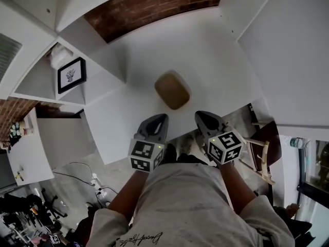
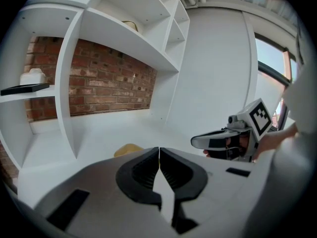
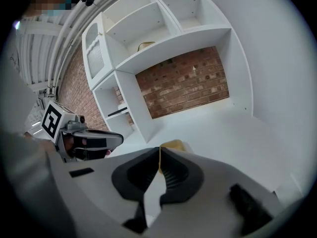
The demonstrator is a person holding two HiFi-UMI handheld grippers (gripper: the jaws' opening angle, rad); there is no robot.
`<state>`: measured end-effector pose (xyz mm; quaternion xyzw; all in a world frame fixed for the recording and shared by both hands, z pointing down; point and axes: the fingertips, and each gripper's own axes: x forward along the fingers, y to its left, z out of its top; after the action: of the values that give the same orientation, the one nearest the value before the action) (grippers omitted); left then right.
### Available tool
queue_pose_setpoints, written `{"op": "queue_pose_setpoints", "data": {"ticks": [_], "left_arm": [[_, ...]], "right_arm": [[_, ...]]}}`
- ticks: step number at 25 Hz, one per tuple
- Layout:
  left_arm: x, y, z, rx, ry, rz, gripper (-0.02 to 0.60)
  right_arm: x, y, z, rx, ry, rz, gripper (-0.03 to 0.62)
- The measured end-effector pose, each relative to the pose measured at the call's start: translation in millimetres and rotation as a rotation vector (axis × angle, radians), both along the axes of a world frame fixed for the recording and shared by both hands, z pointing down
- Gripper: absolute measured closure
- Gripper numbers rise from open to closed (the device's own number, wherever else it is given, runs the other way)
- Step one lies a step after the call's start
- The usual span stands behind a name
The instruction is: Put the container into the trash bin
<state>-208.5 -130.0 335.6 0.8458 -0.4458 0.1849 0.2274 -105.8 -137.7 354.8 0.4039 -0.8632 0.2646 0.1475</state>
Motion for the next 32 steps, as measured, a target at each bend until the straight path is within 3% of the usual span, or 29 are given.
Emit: {"op": "queue_pose_setpoints", "data": {"ticks": [16, 32], "left_arm": [[-20.8, -45.6, 20.7, -0.039, 0.013, 0.025, 0.563], [-25.9, -69.6, 50.0, -0.092, -0.01, 0.045, 0.563]], "right_arm": [[-21.9, -49.2, 27.0, -0.054, 0.047, -0.03, 0.565], [-19.5, -75.5, 70.8, -0.119, 0.089, -0.02, 0.565]]}}
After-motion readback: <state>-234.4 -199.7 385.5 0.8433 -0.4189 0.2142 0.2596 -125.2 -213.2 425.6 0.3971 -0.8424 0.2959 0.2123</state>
